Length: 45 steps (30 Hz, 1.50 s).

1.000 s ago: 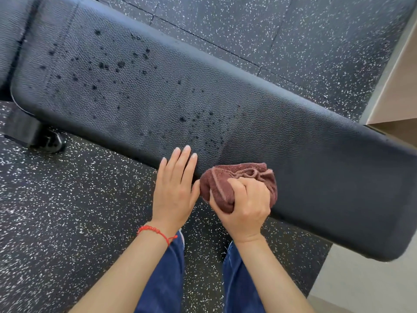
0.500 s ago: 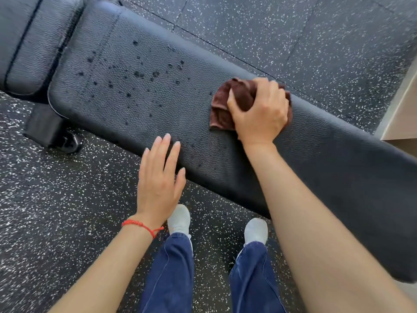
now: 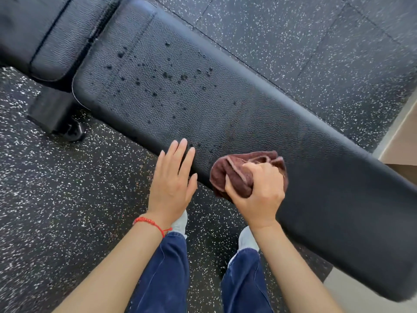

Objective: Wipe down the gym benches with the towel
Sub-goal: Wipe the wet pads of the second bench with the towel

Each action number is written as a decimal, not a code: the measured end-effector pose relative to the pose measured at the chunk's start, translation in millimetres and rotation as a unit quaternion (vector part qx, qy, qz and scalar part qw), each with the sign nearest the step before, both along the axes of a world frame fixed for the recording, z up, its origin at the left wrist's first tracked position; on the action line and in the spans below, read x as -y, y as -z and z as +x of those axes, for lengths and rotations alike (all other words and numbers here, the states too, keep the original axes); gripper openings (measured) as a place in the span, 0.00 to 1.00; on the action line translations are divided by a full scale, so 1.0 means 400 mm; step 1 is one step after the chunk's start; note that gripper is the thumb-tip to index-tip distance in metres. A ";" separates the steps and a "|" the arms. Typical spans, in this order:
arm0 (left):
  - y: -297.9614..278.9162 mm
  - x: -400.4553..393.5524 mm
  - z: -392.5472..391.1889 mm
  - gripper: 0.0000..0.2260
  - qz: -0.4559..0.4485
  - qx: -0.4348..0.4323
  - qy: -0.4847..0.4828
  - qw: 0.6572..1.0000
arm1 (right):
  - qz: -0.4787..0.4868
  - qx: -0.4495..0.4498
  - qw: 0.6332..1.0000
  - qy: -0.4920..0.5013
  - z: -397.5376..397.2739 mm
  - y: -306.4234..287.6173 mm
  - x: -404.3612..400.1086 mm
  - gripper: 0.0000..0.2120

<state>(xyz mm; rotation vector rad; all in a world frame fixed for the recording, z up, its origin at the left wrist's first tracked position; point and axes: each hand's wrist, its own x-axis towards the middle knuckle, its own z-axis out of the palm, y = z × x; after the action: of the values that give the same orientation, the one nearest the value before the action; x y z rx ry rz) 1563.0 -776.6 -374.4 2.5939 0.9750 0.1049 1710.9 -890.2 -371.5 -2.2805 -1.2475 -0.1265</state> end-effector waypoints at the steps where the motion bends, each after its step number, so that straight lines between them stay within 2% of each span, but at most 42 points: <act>1: 0.001 -0.001 -0.002 0.22 -0.003 0.002 0.001 1.000 | -0.003 -0.001 1.000 -0.008 -0.013 0.005 0.011 0.17; 7: -0.009 -0.010 -0.009 0.22 -0.018 -0.007 0.016 1.000 | -0.016 0.021 1.000 -0.015 -0.006 0.001 -0.024 0.18; 11: -0.027 -0.006 -0.006 0.22 -0.040 0.002 0.001 0.999 | -0.008 0.030 0.999 -0.016 0.020 -0.003 -0.126 0.18; 15: -0.040 0.010 -0.007 0.22 -0.039 0.002 -0.032 0.999 | 0.000 0.033 0.999 -0.021 0.074 -0.009 -0.280 0.19; 21: -0.040 0.073 0.012 0.22 -0.054 -0.014 -0.132 0.990 | -0.014 0.030 0.995 -0.098 0.144 -0.019 -0.402 0.19; 25: -0.036 0.136 0.051 0.23 -0.079 -0.007 -0.214 0.974 | -0.014 0.004 0.989 -0.147 0.153 -0.028 -0.376 0.20; 28: -0.033 0.155 0.079 0.24 -0.087 -0.001 -0.260 0.962 | -0.019 -0.005 0.974 -0.227 0.161 -0.030 -0.307 0.19; 34: -0.029 0.159 0.103 0.24 -0.094 0.007 -0.293 0.951 | -0.024 -0.029 0.937 -0.347 0.162 -0.014 -0.086 0.16; 45: -0.020 0.136 0.085 0.22 -0.071 0.036 -0.309 0.948 | -0.008 0.018 0.941 -0.339 0.146 -0.006 -0.131 0.15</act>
<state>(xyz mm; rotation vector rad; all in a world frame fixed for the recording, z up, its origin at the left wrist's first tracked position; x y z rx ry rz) 1596.9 -830.9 -366.4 2.0548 1.6638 0.2744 1769.2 -837.9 -369.3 -1.7392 -1.9755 0.0935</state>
